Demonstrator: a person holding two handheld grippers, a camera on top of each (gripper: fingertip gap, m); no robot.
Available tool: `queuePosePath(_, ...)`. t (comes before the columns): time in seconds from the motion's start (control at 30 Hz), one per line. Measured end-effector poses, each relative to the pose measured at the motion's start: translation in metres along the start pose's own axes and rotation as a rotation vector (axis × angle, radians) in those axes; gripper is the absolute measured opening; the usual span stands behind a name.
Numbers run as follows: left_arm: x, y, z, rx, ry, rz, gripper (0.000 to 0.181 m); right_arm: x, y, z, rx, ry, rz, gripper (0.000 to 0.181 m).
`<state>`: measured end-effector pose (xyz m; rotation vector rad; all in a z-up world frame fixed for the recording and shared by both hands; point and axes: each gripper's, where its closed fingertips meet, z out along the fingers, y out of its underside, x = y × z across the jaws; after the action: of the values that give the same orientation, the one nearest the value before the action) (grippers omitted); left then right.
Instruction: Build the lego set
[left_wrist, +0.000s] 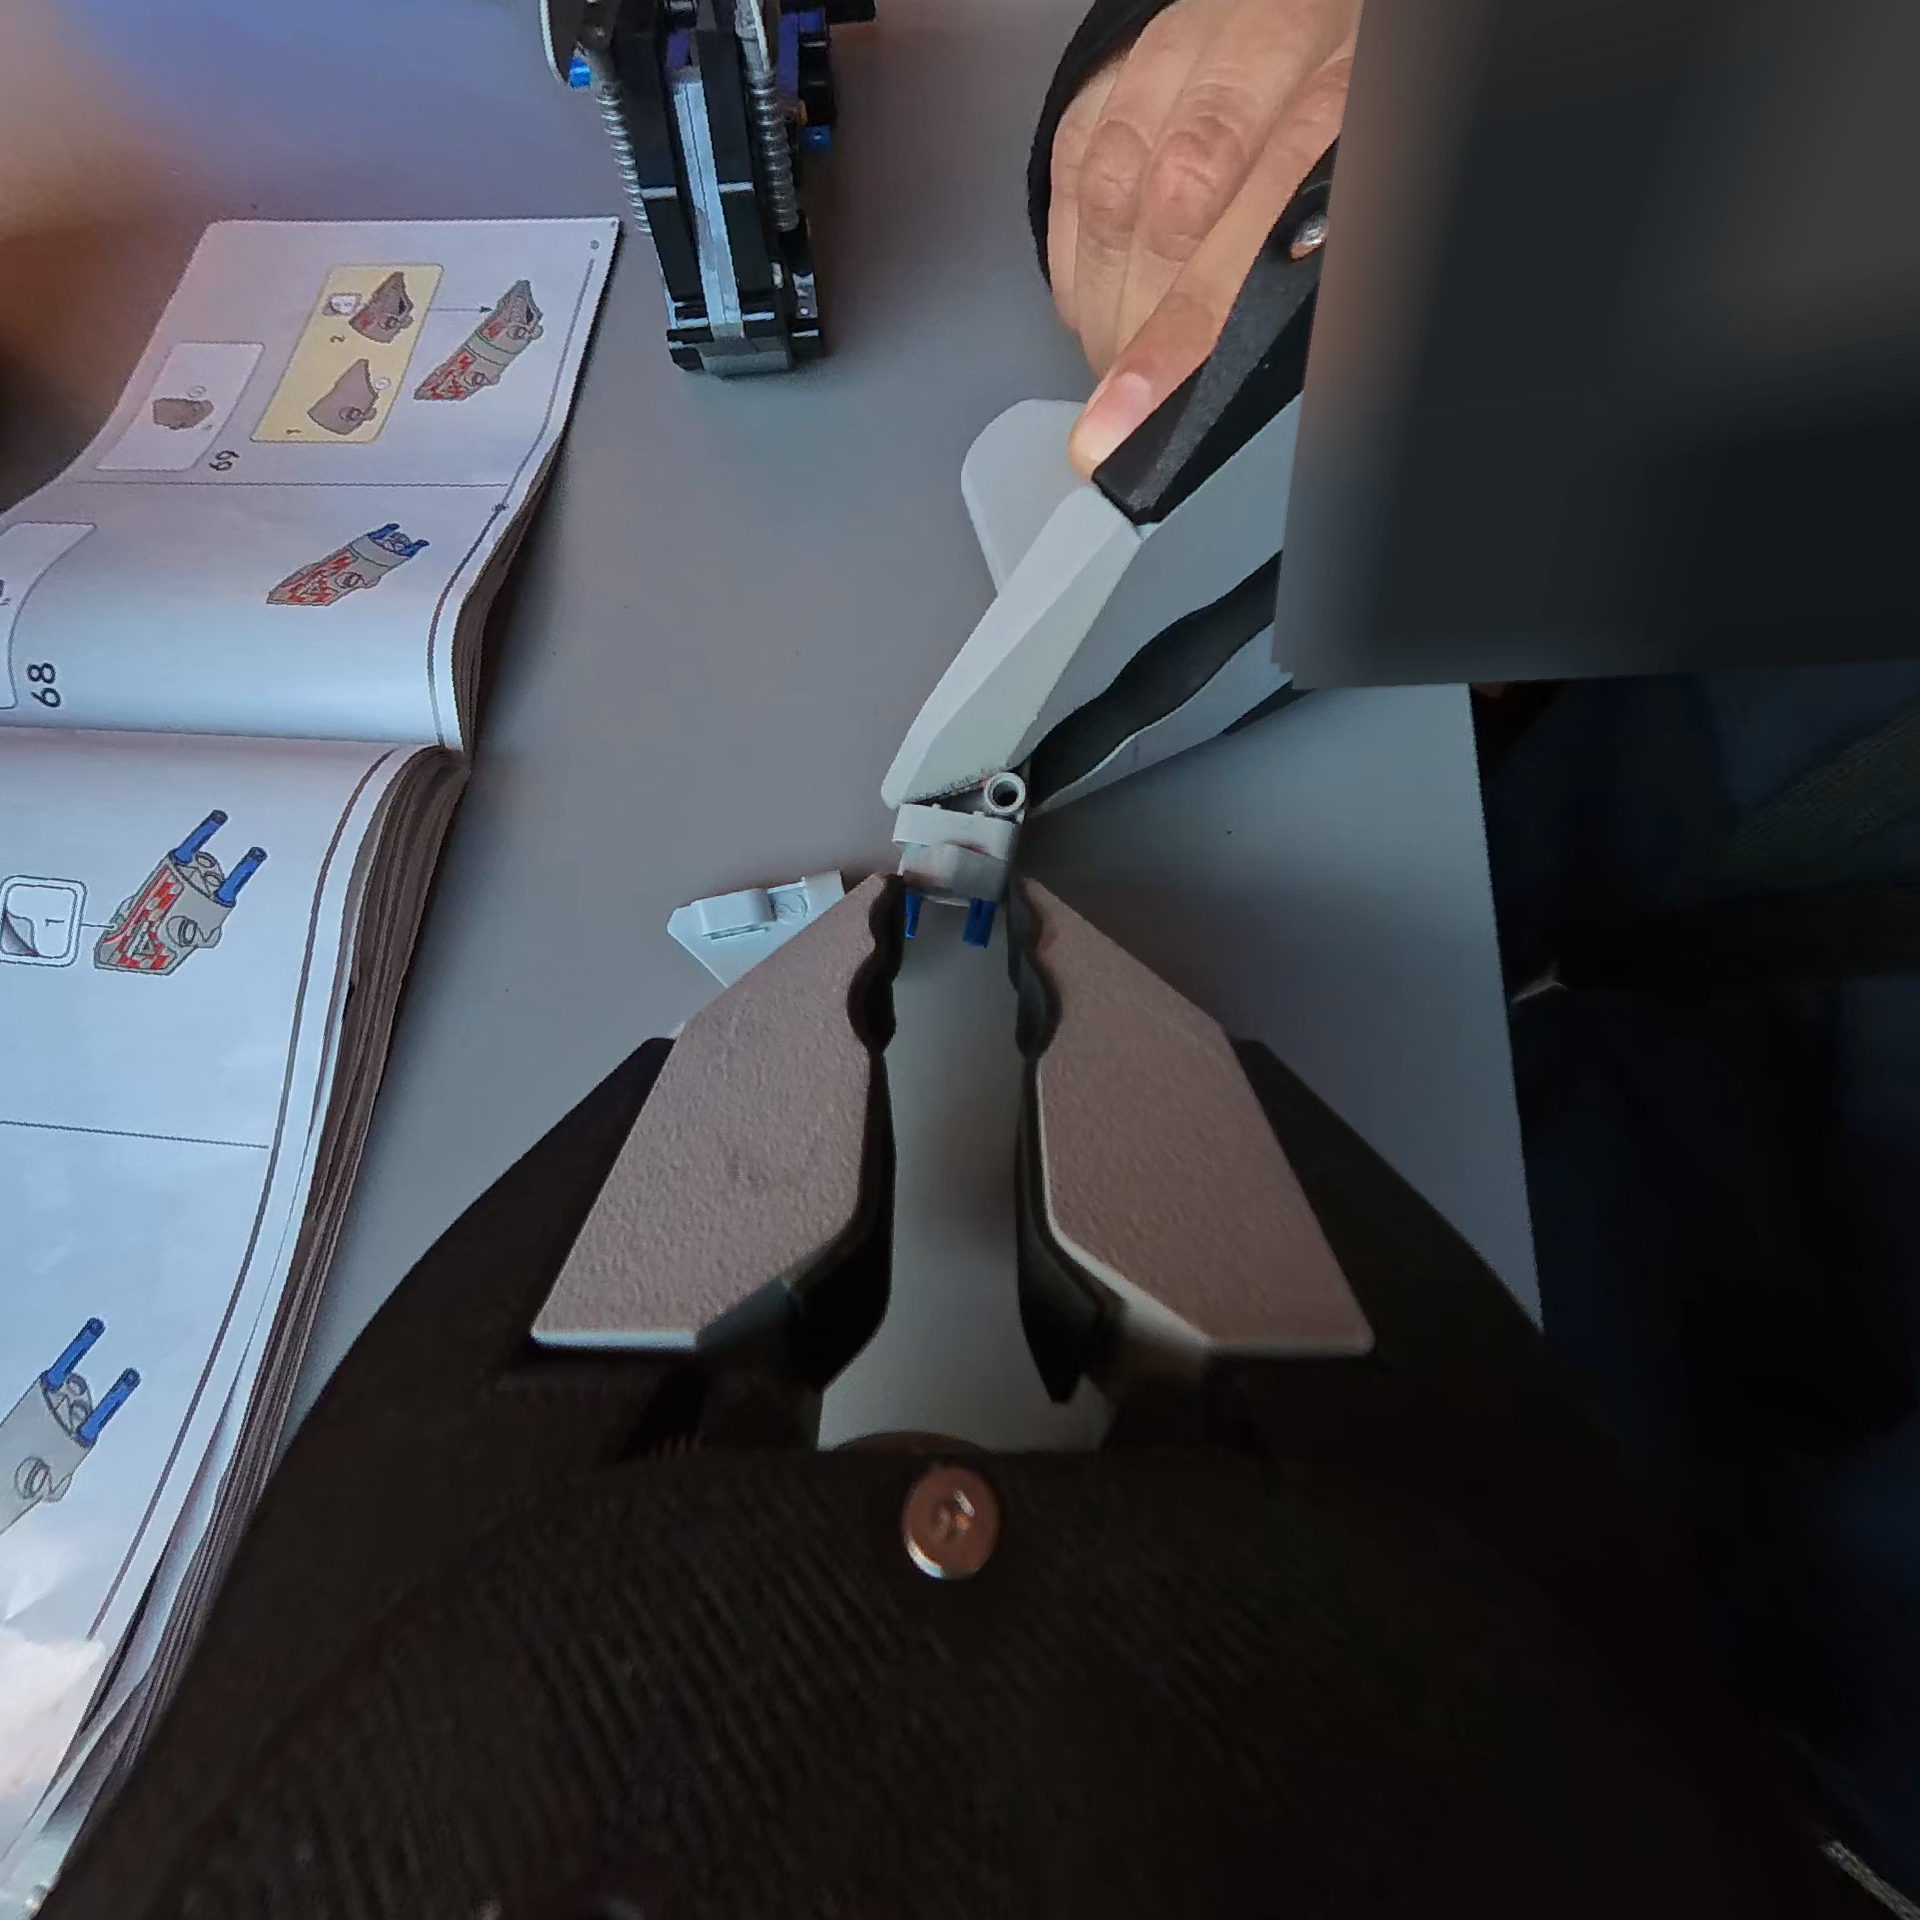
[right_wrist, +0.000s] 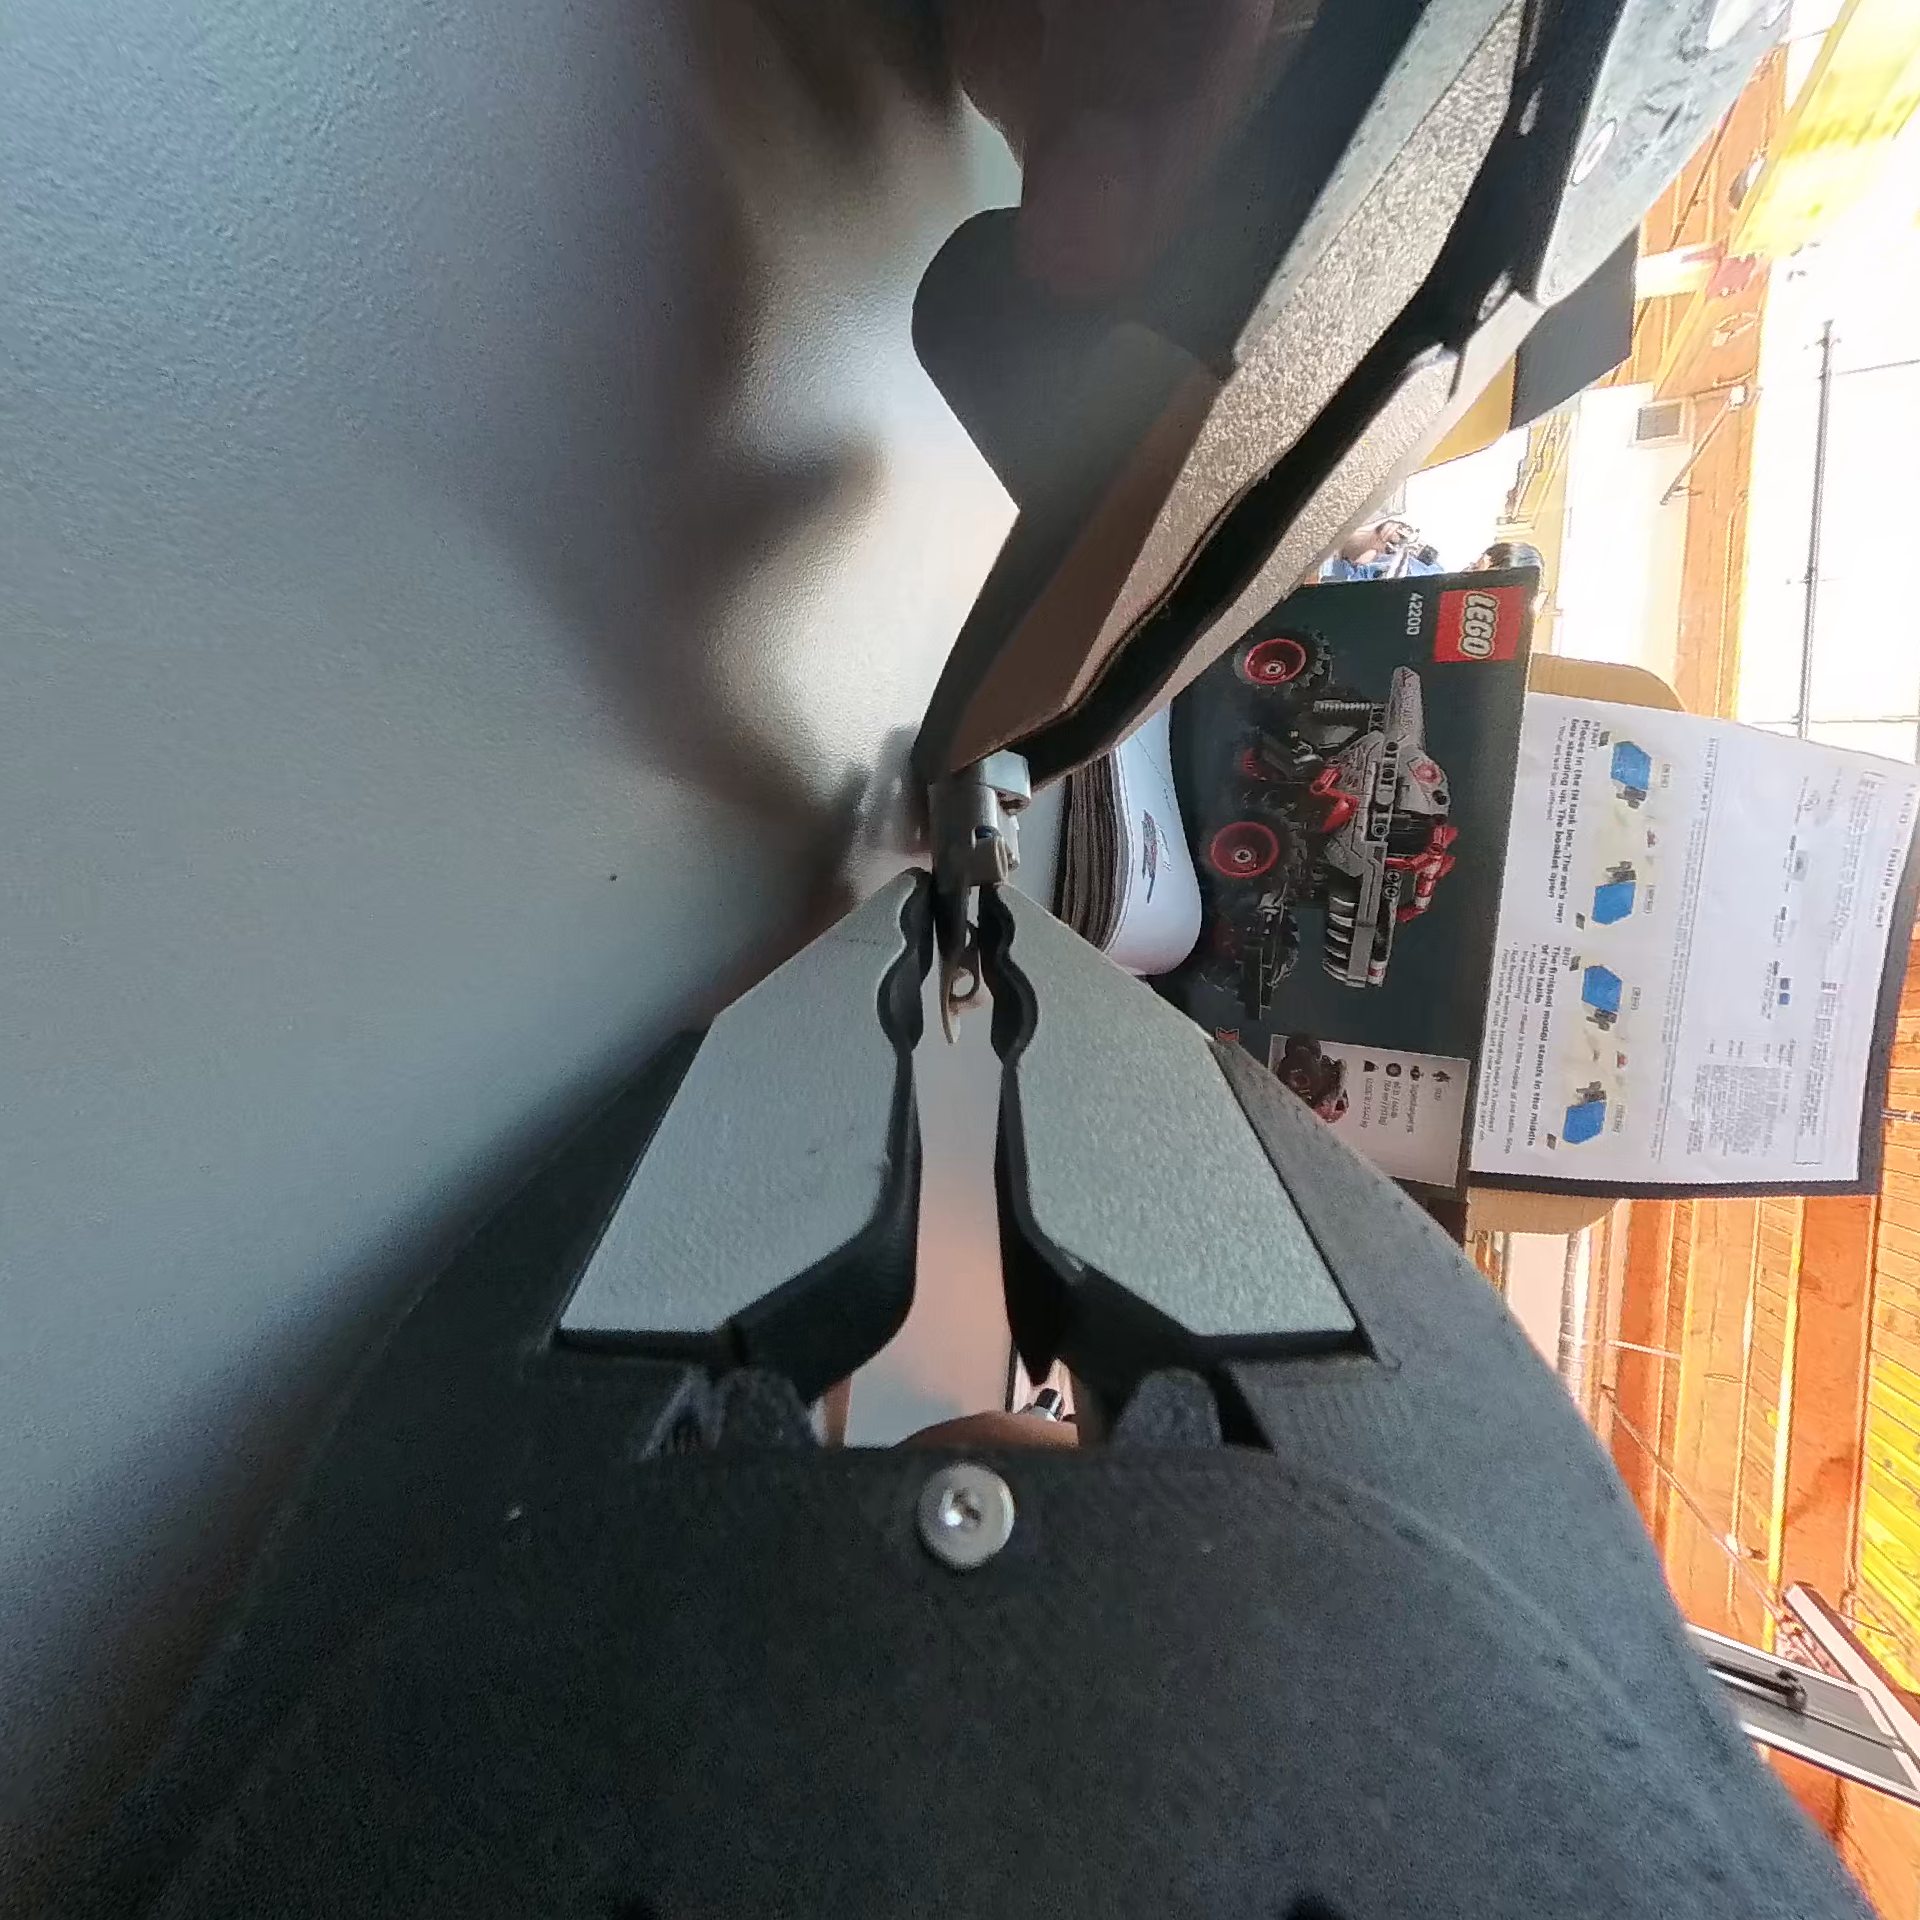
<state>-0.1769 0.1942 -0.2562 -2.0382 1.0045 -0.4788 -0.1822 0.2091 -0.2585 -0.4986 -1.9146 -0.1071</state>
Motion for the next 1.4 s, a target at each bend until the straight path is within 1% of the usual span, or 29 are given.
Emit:
queuePosePath(0.1, 0.0, 0.001, 0.0, -0.004, 0.002, 0.001, 0.016, 0.0, 0.0, 0.0, -0.001, 0.001, -0.006, 0.006)
queuePosePath(0.17, 0.0, -0.002, -0.001, 0.016, -0.001, 0.017, 0.016, 0.002, 0.0, -0.001, 0.01, 0.0, 0.018, 0.006)
queuePosePath(0.23, 0.0, -0.01, -0.006, 0.074, 0.008, 0.01, 0.02, 0.01, 0.002, -0.003, 0.032, 0.014, 0.076, 0.006)
queuePosePath(0.3, -0.002, -0.022, -0.015, 0.175, 0.018, -0.014, 0.026, 0.028, 0.007, -0.009, 0.094, 0.045, 0.206, 0.005)
queuePosePath(0.33, -0.006, -0.027, -0.021, 0.218, 0.012, -0.031, 0.031, 0.039, 0.008, -0.016, 0.158, 0.049, 0.317, 0.005)
queuePosePath(0.37, -0.009, -0.031, -0.026, 0.246, 0.005, -0.047, 0.034, 0.049, 0.006, -0.025, 0.262, 0.018, 0.446, 0.005)
queuePosePath(0.4, -0.012, -0.033, -0.03, 0.266, -0.004, -0.06, 0.035, 0.059, 0.001, -0.038, 0.395, -0.022, 0.555, 0.005)
queuePosePath(0.43, -0.015, -0.034, -0.032, 0.277, -0.012, -0.069, 0.036, 0.074, -0.003, -0.053, 0.537, -0.028, 0.638, 0.004)
queuePosePath(0.5, -0.016, -0.035, -0.033, 0.283, -0.016, -0.079, 0.036, 0.1, -0.004, -0.08, 0.809, -0.003, 0.743, 0.004)
queuePosePath(0.53, -0.013, -0.037, -0.032, 0.289, -0.005, -0.075, 0.036, 0.107, -0.004, -0.088, 0.907, -0.015, 0.784, 0.004)
queuePosePath(0.63, -0.008, -0.037, -0.03, 0.274, -0.024, -0.04, 0.035, 0.114, -0.004, -0.101, 1.08, -0.095, 0.89, 0.004)
queuePosePath(0.77, -0.004, -0.037, -0.03, 0.269, -0.03, -0.014, 0.033, 0.113, -0.011, -0.105, 1.171, -0.176, 0.93, 0.004)
queuePosePath(0.83, -0.002, -0.036, -0.029, 0.259, -0.034, -0.001, 0.033, 0.112, -0.013, -0.105, 1.184, -0.196, 0.94, 0.005)
queuePosePath(0.9, 0.0, -0.034, -0.027, 0.246, -0.038, 0.009, 0.033, 0.111, -0.016, -0.105, 1.202, -0.257, 0.992, 0.005)
queuePosePath(0.93, 0.001, -0.033, -0.026, 0.239, -0.037, 0.011, 0.033, 0.109, -0.017, -0.101, 1.174, -0.321, 1.059, 0.005)
queuePosePath(1.03, -0.001, -0.031, -0.024, 0.223, -0.05, 0.015, 0.034, 0.096, -0.02, -0.088, 1.05, -0.633, 1.296, 0.004)
queuePosePath(1.1, -0.004, -0.03, -0.025, 0.227, -0.059, 0.007, 0.034, 0.092, -0.019, -0.077, 0.983, -0.726, 1.427, 0.004)
queuePosePath(1.3, -0.009, -0.03, -0.026, 0.243, -0.063, -0.009, 0.034, 0.062, -0.022, -0.056, 0.732, -0.889, 1.492, 0.004)
queuePosePath(1.4, -0.006, -0.035, -0.029, 0.277, -0.048, 0.012, 0.037, 0.048, -0.028, -0.053, 0.649, -0.952, 1.474, 0.004)
